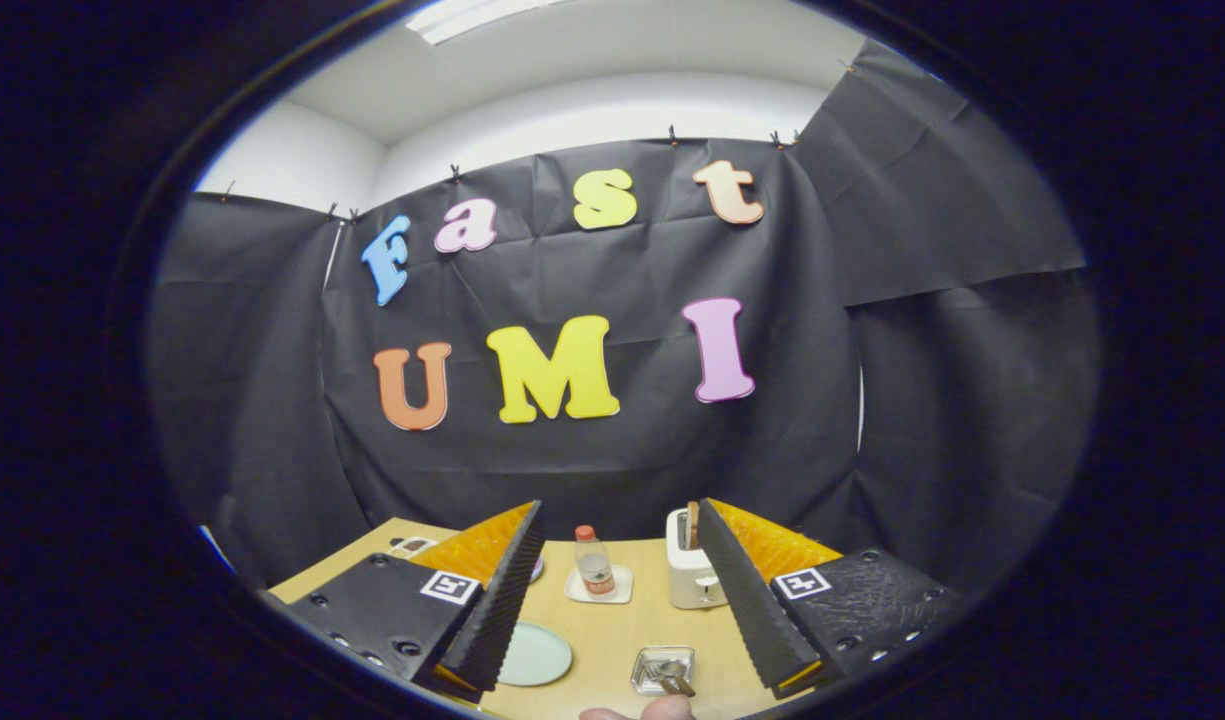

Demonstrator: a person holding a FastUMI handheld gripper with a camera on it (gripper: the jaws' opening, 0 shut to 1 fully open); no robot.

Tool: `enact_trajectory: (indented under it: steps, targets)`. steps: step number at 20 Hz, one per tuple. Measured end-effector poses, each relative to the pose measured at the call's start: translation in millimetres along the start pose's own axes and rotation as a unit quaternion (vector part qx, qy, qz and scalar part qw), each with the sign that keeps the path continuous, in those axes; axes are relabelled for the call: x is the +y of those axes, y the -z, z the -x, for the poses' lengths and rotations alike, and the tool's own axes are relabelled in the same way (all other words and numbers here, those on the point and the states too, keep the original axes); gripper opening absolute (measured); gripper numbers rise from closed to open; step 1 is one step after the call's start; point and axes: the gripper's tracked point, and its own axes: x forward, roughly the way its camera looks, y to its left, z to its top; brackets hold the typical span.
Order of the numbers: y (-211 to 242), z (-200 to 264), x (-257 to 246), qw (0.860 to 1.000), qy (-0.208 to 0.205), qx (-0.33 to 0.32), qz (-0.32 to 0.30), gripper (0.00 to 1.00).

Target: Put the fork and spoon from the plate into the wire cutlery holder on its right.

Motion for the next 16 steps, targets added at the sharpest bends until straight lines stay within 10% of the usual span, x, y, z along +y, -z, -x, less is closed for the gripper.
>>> enact_trajectory:
  steps: [16]
  targets:
    - [-1.0, -1.4, -7.6, 1.0, 0.005, -0.005, 0.003, 0.91]
